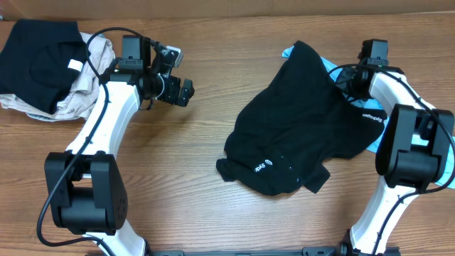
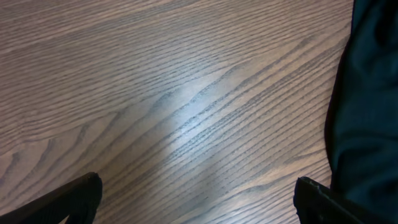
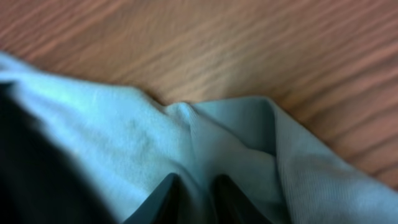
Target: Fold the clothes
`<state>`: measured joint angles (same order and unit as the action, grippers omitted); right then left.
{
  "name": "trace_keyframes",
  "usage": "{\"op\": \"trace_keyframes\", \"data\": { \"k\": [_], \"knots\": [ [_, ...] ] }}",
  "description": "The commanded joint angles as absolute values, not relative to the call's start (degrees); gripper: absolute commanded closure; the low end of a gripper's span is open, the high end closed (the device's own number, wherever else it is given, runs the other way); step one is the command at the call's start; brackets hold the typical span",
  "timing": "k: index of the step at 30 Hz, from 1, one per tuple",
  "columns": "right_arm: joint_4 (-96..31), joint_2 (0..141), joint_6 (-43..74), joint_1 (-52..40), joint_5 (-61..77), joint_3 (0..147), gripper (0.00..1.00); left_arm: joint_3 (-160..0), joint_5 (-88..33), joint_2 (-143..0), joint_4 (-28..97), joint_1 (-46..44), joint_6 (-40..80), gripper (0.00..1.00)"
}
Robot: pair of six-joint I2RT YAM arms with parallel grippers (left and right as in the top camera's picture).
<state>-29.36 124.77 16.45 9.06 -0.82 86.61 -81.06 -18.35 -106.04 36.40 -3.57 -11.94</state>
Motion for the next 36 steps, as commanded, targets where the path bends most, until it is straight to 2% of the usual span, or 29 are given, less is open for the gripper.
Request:
{"op": "trace_keyframes", "data": {
  "k": [1,6,12,14,21,23,28,32,36],
  "knots": [
    [-27.6,131.9,16.3,11.5,-11.1,85.5,0.75,-82.2,-18.0,-106.6,36.7,-3.8,-11.6,0.00],
    [-23.4,132.4,16.3,15.4,-11.2,85.6,0.74,-82.2,-17.6,-106.6,37.7,-3.8,-11.6,0.00],
    [-21.3,132.4,16.3,23.4,-11.1,85.6,0.73,-82.2,-17.4,-106.6,37.8,-3.8,-11.6,0.00],
    [-21.4,132.4,16.8,27.7,-10.4,85.6,0.69,-82.2,-17.4,-106.6,37.5,-3.8,-11.6,0.00],
    [-23.1,132.4,16.7,36.4,5.0,87.9,0.67,-82.2,-17.4,-106.6,37.2,-3.8,-11.6,0.00],
    [-25.1,132.4,16.0,36.8,8.4,90.1,0.62,-82.2,-17.4,-106.6,36.9,-3.8,-11.6,0.00],
    [-35.6,131.8,14.5,35.9,15.7,101.4,0.33,-82.2,-17.4,-106.6,36.3,-3.8,-11.6,0.00],
    [-45.6,130.5,13.0,33.6,19.5,112.7,0.21,-82.2,-17.4,-106.6,36.3,-3.8,-11.6,0.00],
    [-55.2,129.6,11.5,29.2,19.1,123.2,0.18,-82.2,-17.4,-106.6,36.2,-3.8,-11.6,0.00]
  ]
}}
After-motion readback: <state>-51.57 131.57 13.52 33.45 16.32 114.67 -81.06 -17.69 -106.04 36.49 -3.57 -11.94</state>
